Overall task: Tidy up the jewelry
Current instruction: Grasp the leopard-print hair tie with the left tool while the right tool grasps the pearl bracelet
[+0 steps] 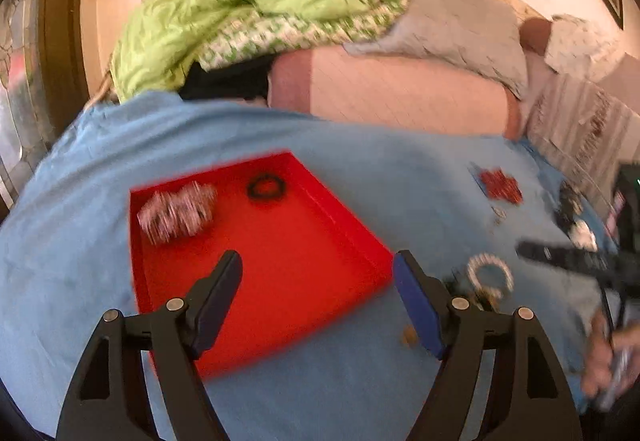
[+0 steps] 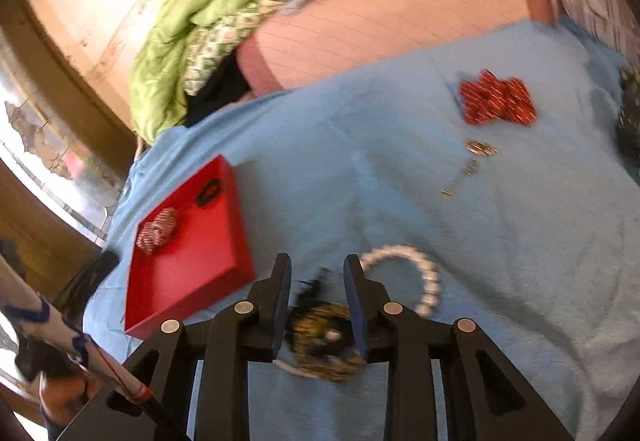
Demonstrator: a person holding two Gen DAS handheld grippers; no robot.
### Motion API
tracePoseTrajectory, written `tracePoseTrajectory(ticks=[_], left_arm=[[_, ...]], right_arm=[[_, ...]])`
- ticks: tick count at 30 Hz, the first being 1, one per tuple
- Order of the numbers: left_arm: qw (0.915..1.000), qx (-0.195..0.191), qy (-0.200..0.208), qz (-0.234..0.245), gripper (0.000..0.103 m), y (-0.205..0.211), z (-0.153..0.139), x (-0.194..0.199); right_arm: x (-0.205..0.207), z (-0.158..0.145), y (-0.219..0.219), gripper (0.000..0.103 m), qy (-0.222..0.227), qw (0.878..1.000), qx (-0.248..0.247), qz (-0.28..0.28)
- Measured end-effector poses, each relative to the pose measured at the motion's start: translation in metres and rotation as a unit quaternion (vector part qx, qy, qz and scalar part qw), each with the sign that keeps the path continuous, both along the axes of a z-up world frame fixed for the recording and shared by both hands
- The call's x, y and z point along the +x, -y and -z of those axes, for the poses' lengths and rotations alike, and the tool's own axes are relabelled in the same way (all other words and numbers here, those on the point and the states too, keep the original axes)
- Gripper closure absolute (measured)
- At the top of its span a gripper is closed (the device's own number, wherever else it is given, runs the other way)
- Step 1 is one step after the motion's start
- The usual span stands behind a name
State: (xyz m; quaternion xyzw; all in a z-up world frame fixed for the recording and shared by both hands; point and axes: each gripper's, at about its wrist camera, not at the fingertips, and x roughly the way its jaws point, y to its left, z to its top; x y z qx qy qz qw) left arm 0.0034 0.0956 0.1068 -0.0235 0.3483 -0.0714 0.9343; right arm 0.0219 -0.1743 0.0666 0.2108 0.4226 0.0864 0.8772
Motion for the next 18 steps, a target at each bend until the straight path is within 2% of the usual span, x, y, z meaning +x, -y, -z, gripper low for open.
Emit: tracePoseTrajectory(ticks=[3,5,8,14,18], left_arm=[[0.9974,-0.032,-0.051,0.041,0.026,0.015,0.02,-0.008],[0.9951,-0.032,-0.071,0.061,0.026,0.025,0.033,-0.008],[0.9934,-0.02,-0.079,0.08,0.026,0.038,0.044,-0.006],[0.9891,-0.038,-0.087,0.112,0.026,0.054,0.049,0.004],[0.9856,-0.045,-0.09,0.137,0.026,0.064,0.049,0.006]], right_arm=[[-0.004,0.006,0.009,0.074,-0.01,1.0,-0.006,-0.012],[-0.005,0.012,0.013,0.074,-0.026,0.999,-0.005,-0.021],[-0.006,0.021,0.021,0.074,-0.046,0.999,-0.005,-0.015],[0.008,0.037,0.037,0.073,-0.074,0.996,-0.035,0.03],[0.021,0.044,0.028,0.07,-0.082,0.992,-0.091,0.036]])
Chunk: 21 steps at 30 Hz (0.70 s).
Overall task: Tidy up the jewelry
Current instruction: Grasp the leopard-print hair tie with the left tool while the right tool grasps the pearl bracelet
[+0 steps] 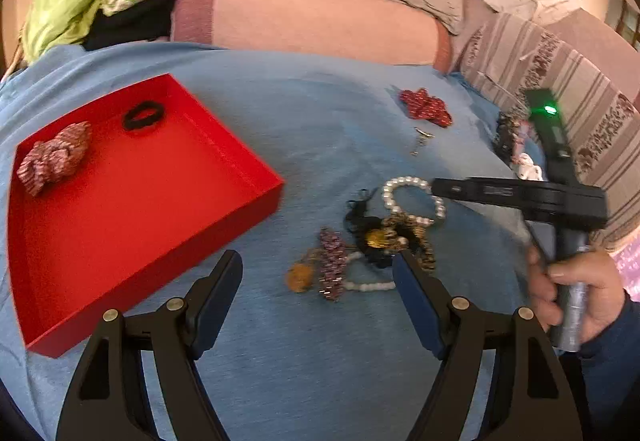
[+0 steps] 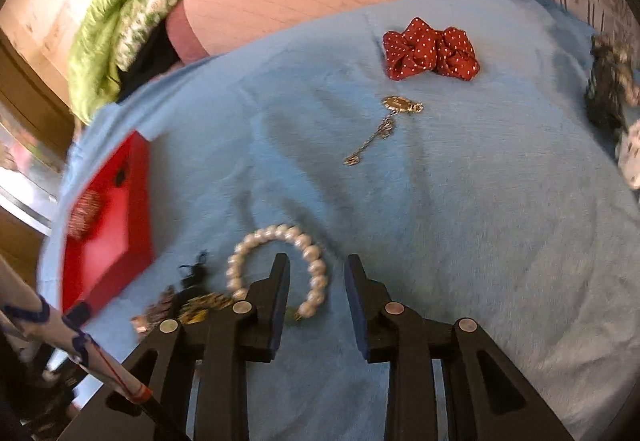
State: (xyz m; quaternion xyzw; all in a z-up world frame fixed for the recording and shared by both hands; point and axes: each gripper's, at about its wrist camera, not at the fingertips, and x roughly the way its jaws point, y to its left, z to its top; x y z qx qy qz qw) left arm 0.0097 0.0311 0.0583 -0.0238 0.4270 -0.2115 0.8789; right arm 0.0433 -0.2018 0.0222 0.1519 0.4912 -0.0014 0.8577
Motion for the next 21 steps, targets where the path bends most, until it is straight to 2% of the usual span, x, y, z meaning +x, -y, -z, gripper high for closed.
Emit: tracePoseTrajectory(ticks=[5,7,8,10,12,13,14,17,21], left_arm=[[0.9988,-0.002,-0.002,0.048,0.026,0.028,0.002,-0.001],[0.9983,0.007,0.002,0.057,0.026,0.041,0.004,0.0],[0.9982,0.009,0.002,0.059,0.026,0.045,0.005,0.001],[0.998,0.004,-0.002,0.064,0.026,0.055,0.008,0.008],[0.9979,0.001,-0.008,0.065,0.027,0.062,0.01,0.013],[0.9979,0.001,-0.008,0.064,0.03,0.066,0.011,0.016],[0.9979,0.003,-0.009,0.064,0.039,0.07,0.012,0.019],[0.9976,0.005,-0.019,0.066,0.055,0.073,0.018,0.025],[0.997,0.008,-0.028,0.071,0.062,0.08,0.024,0.029]], right_arm=[[0.012,0.011,-0.015,0.069,-0.008,0.998,-0.053,-0.02],[0.012,0.01,-0.019,0.085,-0.007,0.996,-0.089,-0.022],[0.011,0.009,-0.018,0.091,-0.007,0.996,-0.092,-0.017],[0.007,0.004,-0.006,0.091,-0.001,0.998,-0.055,0.002],[0.003,-0.005,-0.001,0.091,0.013,0.999,-0.041,0.014],[-0.001,-0.011,0.0,0.091,0.025,0.998,-0.047,0.02],[-0.002,-0.015,0.001,0.091,0.032,0.998,-0.049,0.023],[-0.006,-0.024,0.011,0.092,0.047,0.998,-0.023,0.029],[-0.006,-0.023,0.014,0.092,0.045,0.998,-0.014,0.028]])
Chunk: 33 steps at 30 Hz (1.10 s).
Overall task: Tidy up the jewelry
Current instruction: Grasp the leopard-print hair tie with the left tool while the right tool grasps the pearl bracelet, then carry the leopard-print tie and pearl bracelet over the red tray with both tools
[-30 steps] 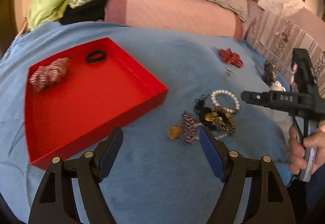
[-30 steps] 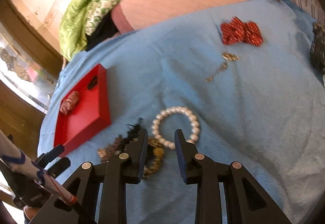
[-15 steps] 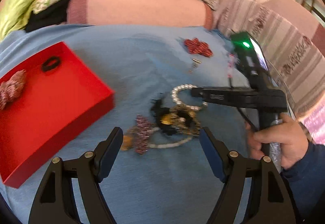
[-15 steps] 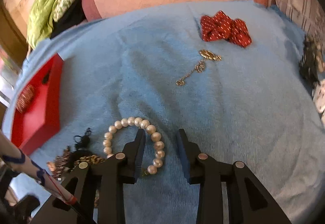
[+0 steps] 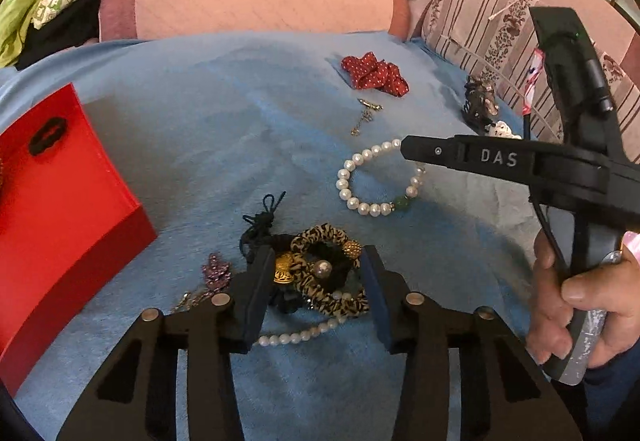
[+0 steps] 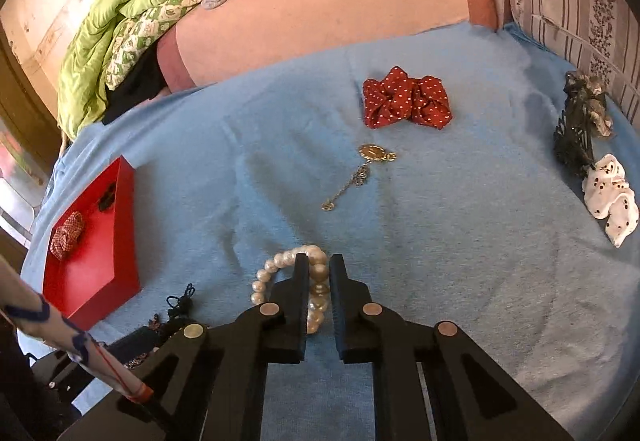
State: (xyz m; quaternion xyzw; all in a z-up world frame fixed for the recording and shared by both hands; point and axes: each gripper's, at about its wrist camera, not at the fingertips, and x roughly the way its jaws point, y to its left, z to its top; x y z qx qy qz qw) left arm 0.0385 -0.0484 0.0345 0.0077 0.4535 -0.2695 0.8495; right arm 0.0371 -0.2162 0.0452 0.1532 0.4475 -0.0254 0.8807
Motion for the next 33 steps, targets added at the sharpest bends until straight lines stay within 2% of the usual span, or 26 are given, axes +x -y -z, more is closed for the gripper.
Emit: tracePoseTrajectory(ticks=[4,6,8,17,21,33], left_arm=[[0.9999,0.007,-0.011,0.001,0.071,0.004,0.009,0.005],[0.9999,0.008,-0.013,0.003,0.08,0.005,0.012,0.006],[0.9999,-0.001,-0.015,0.002,0.096,0.004,0.012,0.007],[0.9978,-0.057,0.034,-0.003,0.096,-0.012,-0.024,0.001],[0.9953,-0.073,0.058,-0.024,0.096,-0.03,-0.041,0.005],[0.9897,-0.078,0.081,-0.088,0.096,-0.092,-0.06,0.016]], right_arm=[[0.0,-0.002,0.0,0.092,-0.002,1.0,0.006,-0.005],[0.002,-0.002,-0.004,0.092,-0.001,1.0,0.006,-0.007],[0.001,-0.002,-0.004,0.092,0.001,1.0,0.006,-0.009],[-0.009,-0.02,-0.008,0.092,0.038,0.999,0.021,-0.02],[-0.014,-0.035,-0.015,0.092,0.069,0.997,0.026,-0.032],[-0.014,-0.052,-0.042,0.092,0.118,0.99,0.037,-0.065]])
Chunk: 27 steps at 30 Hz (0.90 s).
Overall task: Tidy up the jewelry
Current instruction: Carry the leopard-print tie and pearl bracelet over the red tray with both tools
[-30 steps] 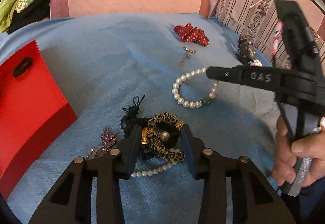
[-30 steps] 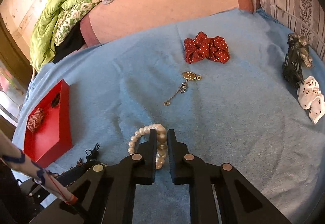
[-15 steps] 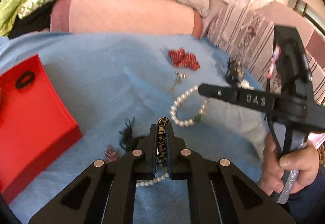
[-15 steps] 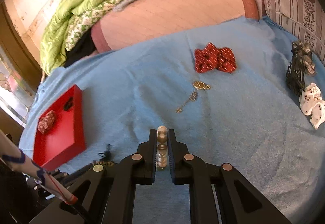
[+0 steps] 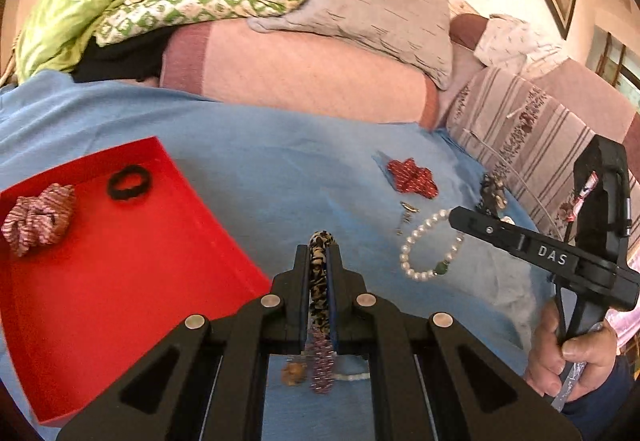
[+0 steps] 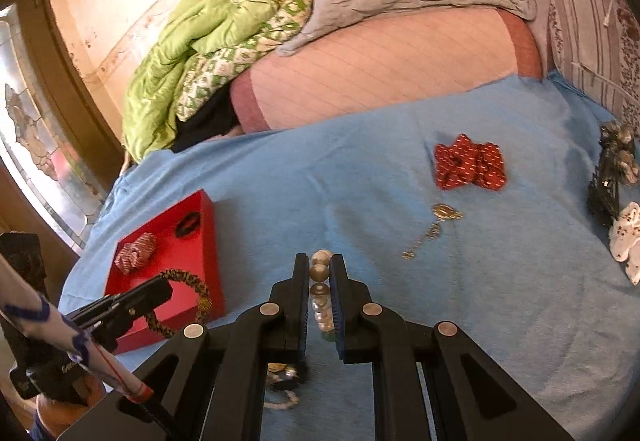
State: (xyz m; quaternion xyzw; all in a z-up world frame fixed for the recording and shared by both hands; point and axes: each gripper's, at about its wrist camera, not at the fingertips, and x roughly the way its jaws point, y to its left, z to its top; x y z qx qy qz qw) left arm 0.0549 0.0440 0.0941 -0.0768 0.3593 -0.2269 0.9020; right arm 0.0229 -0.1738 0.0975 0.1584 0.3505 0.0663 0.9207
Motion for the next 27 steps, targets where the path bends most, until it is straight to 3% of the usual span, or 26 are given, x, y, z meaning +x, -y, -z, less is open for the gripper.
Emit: tracePoseTrajectory(ticks=[16,27], left_arm=[[0.9983,0.001,-0.012,-0.058,0.096,-0.068,0.0,-0.001],[0.9921,-0.011,-0.03,-0.121,0.096,-0.13,0.007,0.008]], right_arm=[[0.004,-0.01,-0.047,0.092,0.02,0.999,0.015,-0.044],[0.005,-0.022,-0.102,0.092,0.02,0.995,0.024,-0.098]])
